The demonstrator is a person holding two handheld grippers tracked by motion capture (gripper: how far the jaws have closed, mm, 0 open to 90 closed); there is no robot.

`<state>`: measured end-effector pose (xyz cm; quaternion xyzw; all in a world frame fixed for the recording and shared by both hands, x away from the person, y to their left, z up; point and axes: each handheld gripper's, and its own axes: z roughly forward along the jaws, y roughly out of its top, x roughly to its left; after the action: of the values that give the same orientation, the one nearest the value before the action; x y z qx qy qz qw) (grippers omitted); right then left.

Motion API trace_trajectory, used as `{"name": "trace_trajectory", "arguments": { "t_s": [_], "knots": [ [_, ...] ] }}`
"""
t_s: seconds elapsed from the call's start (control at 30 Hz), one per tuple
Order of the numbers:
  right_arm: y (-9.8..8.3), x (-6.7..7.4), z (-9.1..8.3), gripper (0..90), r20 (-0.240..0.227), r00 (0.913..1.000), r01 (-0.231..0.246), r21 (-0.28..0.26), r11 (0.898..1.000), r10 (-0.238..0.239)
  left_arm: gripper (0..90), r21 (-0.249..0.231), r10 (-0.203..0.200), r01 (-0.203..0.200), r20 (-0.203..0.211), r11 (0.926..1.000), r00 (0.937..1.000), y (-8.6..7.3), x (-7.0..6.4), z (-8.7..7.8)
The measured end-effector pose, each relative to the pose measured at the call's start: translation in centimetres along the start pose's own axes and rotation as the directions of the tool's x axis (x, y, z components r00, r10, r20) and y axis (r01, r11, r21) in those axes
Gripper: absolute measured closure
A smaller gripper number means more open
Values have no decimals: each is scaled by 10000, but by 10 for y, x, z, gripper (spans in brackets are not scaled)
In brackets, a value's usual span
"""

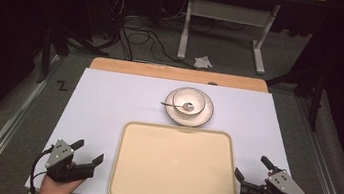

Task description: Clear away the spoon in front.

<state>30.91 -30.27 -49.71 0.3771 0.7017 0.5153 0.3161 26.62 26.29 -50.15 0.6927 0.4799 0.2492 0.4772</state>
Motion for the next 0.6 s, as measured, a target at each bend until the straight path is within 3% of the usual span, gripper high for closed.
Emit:
{"name": "trace_trajectory", "arguments": {
  "t_s": [0.4, 0.6],
  "knots": [
    [-1, -1, -2, 17, -100, 9999, 59, 17, 10000, -59, 149, 141, 187, -188, 53, 9997, 9998, 0, -2, 6],
    [-1, -1, -2, 19, -112, 9999, 24, 53, 10000, -23, 151, 285, 47, -47, 20, 9996, 10000, 0, 0, 7]
  ]
}}
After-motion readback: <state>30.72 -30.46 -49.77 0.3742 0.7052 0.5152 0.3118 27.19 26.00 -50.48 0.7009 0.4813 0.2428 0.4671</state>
